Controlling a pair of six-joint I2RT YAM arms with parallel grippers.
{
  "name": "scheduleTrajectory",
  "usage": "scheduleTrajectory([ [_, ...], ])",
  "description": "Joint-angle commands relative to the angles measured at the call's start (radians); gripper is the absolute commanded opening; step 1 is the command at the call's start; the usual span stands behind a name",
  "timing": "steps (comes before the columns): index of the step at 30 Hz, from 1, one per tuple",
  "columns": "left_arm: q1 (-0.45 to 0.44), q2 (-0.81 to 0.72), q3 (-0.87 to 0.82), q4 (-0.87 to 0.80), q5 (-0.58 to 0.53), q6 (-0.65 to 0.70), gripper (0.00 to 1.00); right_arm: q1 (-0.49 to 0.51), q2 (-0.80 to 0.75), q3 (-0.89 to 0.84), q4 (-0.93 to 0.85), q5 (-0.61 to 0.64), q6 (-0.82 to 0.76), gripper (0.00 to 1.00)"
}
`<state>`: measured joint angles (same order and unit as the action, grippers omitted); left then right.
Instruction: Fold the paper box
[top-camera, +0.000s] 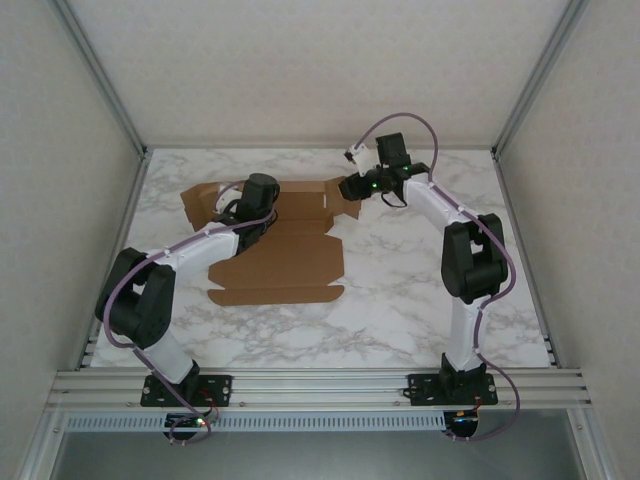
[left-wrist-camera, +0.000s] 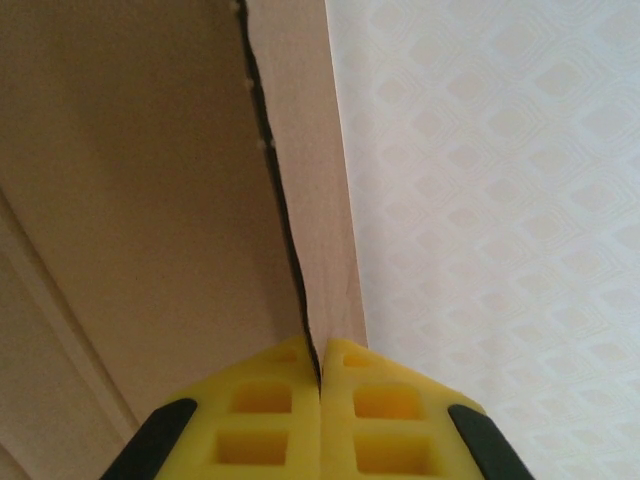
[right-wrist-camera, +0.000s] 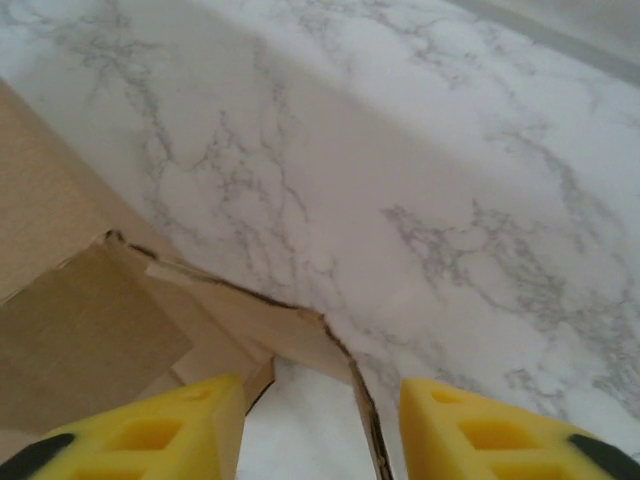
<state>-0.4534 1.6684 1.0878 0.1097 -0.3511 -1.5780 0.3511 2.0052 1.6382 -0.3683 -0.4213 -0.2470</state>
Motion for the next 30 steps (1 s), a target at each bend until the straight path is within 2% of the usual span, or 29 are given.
scheduleTrajectory([
  [1, 0.009, 0.015, -0.048, -0.137, 0.052, 0.016, 0.0, 0.003, -0.019, 0.009, -0.075, -0.044, 0.042, 0.37],
  [7, 0.009, 0.023, -0.048, -0.134, 0.059, 0.011, 0.0, 0.046, -0.042, 0.012, -0.15, 0.019, 0.106, 0.31],
  [12, 0.009, 0.015, -0.042, -0.144, 0.054, 0.01, 0.0, 0.061, -0.077, 0.009, -0.156, 0.057, 0.189, 0.21],
  [25, 0.005, 0.022, -0.037, -0.145, 0.058, 0.006, 0.0, 0.081, -0.121, -0.021, -0.152, -0.004, 0.436, 0.2],
  [30, 0.002, 0.025, -0.034, -0.145, 0.061, 0.004, 0.0, 0.107, -0.119, -0.072, -0.085, -0.077, 0.447, 0.26],
])
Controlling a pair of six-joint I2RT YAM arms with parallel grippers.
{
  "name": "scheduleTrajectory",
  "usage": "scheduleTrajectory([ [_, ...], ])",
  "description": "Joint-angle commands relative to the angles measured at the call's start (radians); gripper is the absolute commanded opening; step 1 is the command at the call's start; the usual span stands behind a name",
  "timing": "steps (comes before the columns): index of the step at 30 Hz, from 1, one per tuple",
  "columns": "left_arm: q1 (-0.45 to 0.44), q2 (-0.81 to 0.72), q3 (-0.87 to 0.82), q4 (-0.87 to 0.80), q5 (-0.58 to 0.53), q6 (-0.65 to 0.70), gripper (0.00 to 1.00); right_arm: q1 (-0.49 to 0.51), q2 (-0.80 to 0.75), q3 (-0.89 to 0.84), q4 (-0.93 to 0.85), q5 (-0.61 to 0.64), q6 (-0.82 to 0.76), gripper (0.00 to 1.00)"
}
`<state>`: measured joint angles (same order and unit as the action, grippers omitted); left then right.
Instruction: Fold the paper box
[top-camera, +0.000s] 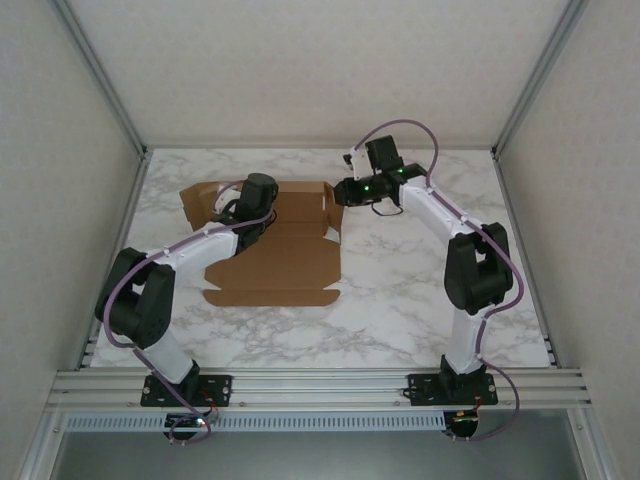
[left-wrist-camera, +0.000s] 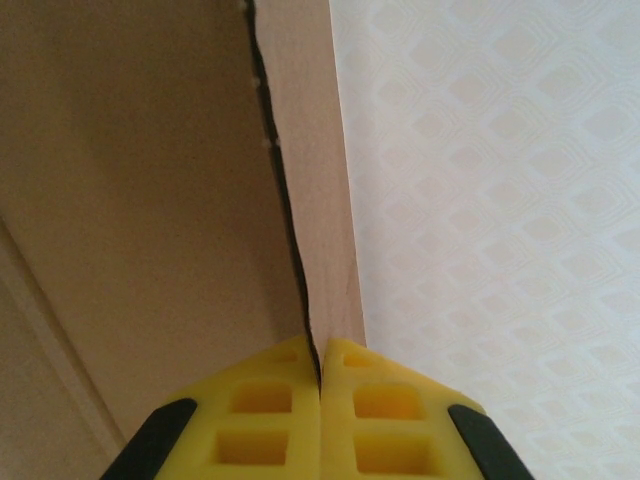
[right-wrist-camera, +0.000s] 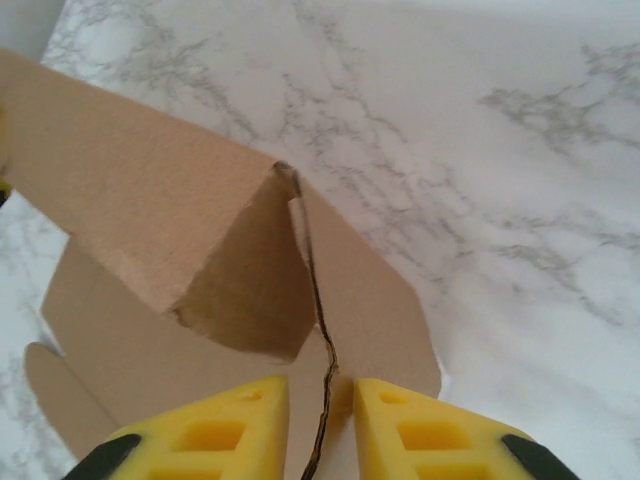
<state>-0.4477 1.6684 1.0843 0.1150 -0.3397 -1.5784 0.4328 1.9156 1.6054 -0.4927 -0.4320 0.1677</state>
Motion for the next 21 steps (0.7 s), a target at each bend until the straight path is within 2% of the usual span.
scheduleTrajectory([
  [1, -0.003, 0.025, -0.031, -0.151, 0.05, 0.005, 0.0, 0.028, -0.03, -0.049, 0.053, -0.074, 0.028, 0.27],
  [9, -0.003, 0.015, -0.041, -0.154, 0.051, 0.009, 0.0, 0.035, -0.018, -0.108, 0.2, -0.189, 0.039, 0.38],
  [15, -0.003, 0.011, -0.058, -0.14, 0.064, 0.04, 0.0, 0.036, -0.05, -0.206, 0.38, -0.274, -0.04, 0.48],
  [21, -0.003, -0.022, -0.122, -0.128, 0.062, 0.058, 0.0, 0.038, -0.084, -0.235, 0.381, -0.285, -0.139, 0.51],
])
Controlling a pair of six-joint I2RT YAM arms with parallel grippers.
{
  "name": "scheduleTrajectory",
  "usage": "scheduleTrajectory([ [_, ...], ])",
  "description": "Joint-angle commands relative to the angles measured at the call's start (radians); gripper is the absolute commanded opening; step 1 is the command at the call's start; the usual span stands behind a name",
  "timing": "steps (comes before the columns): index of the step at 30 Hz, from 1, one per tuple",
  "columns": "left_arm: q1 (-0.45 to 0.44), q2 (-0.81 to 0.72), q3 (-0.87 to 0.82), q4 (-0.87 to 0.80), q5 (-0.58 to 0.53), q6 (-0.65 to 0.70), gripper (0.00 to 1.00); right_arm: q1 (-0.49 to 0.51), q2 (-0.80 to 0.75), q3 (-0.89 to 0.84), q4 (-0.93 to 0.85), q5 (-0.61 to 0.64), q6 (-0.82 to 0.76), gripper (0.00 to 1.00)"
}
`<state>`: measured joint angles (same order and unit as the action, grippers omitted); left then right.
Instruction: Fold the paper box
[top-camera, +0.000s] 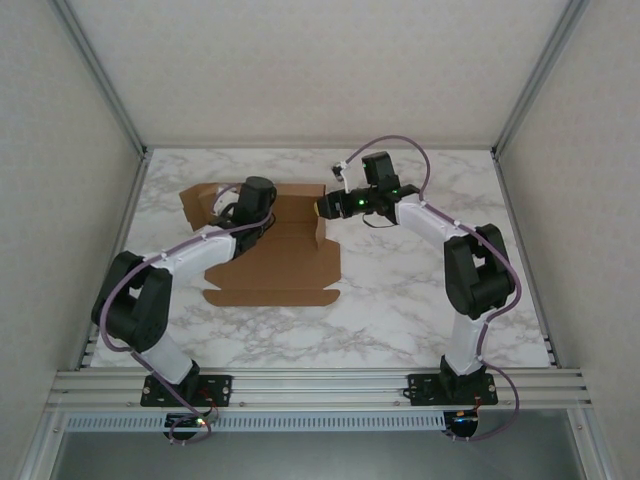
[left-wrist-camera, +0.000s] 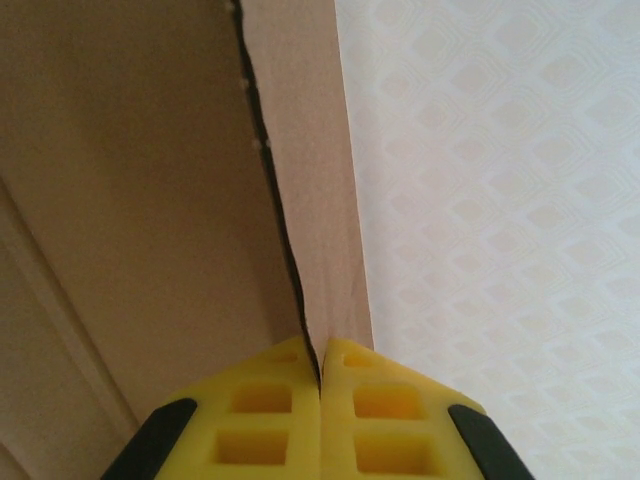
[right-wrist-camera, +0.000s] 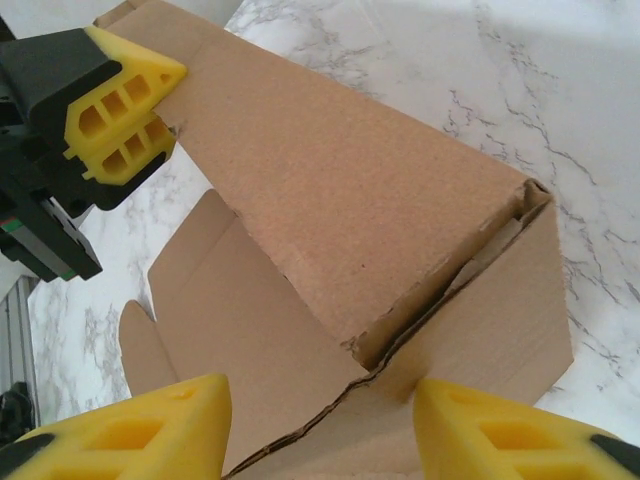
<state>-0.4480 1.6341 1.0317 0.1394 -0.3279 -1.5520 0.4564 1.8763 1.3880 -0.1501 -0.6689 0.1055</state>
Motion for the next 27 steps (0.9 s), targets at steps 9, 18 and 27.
scheduleTrajectory([
  [9, -0.003, -0.031, -0.148, -0.112, 0.07, 0.097, 0.0, 0.019, -0.096, -0.1, 0.075, -0.064, -0.032, 0.55],
  [18, -0.001, -0.04, -0.165, -0.126, 0.05, 0.101, 0.0, 0.017, -0.184, -0.109, 0.045, -0.022, -0.039, 0.55],
  [27, 0.002, -0.038, -0.151, -0.135, 0.047, 0.101, 0.0, 0.006, -0.352, -0.273, 0.148, 0.319, -0.111, 0.49],
])
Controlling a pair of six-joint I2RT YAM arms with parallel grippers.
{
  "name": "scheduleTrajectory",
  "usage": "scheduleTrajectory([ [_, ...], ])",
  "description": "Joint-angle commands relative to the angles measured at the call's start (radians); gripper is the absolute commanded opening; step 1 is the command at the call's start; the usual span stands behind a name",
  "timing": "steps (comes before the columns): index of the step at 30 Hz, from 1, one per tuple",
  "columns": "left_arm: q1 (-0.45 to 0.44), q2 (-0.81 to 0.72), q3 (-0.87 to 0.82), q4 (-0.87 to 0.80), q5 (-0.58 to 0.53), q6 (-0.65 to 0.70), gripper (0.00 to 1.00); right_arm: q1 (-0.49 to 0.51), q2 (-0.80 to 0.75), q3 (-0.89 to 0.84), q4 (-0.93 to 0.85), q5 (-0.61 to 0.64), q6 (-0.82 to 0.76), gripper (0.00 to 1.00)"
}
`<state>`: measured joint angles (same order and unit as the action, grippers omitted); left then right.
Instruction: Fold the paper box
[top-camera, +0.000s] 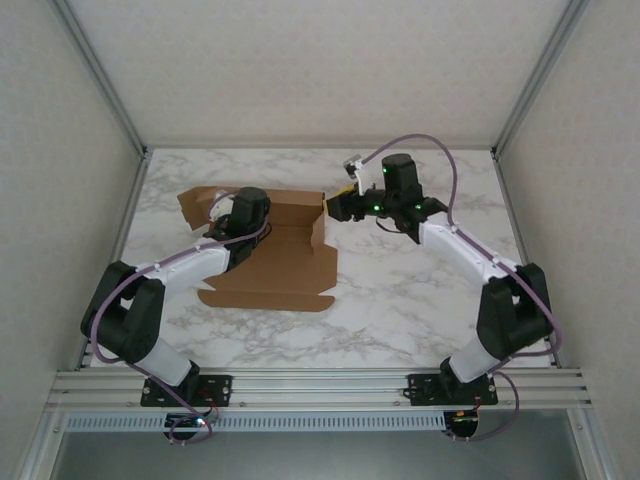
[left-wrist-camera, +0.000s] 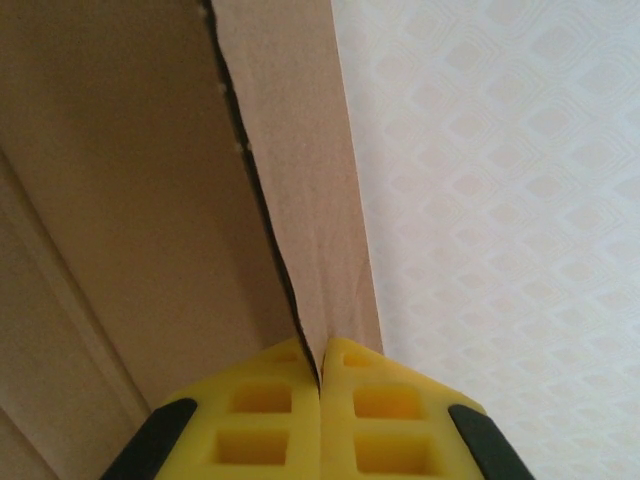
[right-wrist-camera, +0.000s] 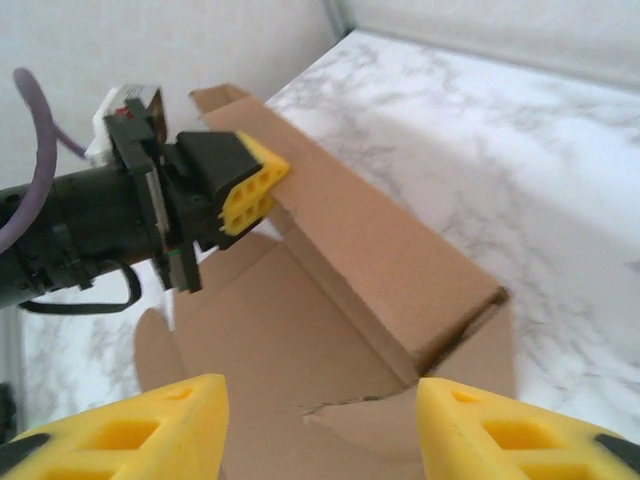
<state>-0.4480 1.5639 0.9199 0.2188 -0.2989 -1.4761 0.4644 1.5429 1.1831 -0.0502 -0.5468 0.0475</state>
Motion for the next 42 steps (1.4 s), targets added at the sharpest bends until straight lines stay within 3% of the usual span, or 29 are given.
scheduleTrajectory([
  [1, 0.002, 0.033, -0.039, -0.214, 0.02, 0.026, 0.0, 0.0, -0.026, -0.118, 0.096, 0.251, -0.092, 0.48],
  [4, 0.002, 0.036, -0.036, -0.213, 0.027, 0.025, 0.0, 0.021, -0.024, -0.256, 0.245, 0.277, -0.264, 0.49],
  [7, 0.002, 0.038, -0.035, -0.213, 0.03, 0.026, 0.0, 0.052, 0.037, -0.258, 0.233, 0.31, -0.391, 0.49],
  [16, 0.005, 0.03, -0.034, -0.214, 0.038, 0.029, 0.0, 0.11, 0.227, -0.143, 0.28, 0.287, -0.495, 0.58],
  [22, 0.009, 0.024, -0.039, -0.21, 0.046, 0.025, 0.0, 0.125, 0.311, -0.064, 0.361, 0.323, -0.414, 0.62],
  [26, 0.011, 0.021, -0.045, -0.204, 0.053, 0.022, 0.0, 0.152, 0.354, -0.029, 0.384, 0.424, -0.414, 0.61],
  [42, 0.013, -0.007, -0.055, -0.216, 0.061, -0.037, 0.0, 0.216, 0.419, 0.034, 0.352, 0.812, -0.232, 0.39],
])
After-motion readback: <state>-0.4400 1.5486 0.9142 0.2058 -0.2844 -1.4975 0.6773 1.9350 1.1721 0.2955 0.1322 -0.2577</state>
